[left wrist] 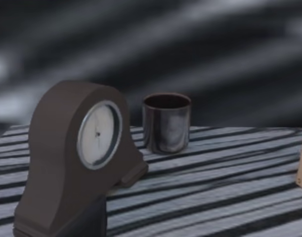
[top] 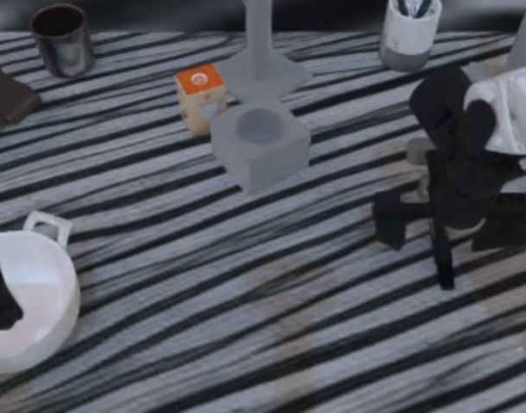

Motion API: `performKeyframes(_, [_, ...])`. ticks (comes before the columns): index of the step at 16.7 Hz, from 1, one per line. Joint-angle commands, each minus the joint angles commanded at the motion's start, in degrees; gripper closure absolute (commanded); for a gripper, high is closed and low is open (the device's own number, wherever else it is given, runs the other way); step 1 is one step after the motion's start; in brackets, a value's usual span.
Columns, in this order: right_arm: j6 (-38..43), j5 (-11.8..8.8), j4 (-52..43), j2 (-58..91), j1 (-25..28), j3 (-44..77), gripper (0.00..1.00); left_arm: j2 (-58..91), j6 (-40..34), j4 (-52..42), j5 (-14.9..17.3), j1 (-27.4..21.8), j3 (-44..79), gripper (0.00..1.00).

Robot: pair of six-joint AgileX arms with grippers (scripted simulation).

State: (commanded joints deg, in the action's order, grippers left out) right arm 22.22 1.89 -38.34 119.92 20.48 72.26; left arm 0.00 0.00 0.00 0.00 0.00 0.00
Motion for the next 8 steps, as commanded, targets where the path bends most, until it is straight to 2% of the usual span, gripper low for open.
performKeyframes(6, [0.0, 0.0, 0.0, 0.0, 0.0, 0.0, 0.98, 0.0, 0.0, 0.0, 0.0, 0.0, 0.0, 0.0])
performKeyframes(8, [0.0, 0.0, 0.0, 0.0, 0.0, 0.0, 1.0, 0.0, 0.0, 0.0, 0.0, 0.0, 0.0, 0.0])
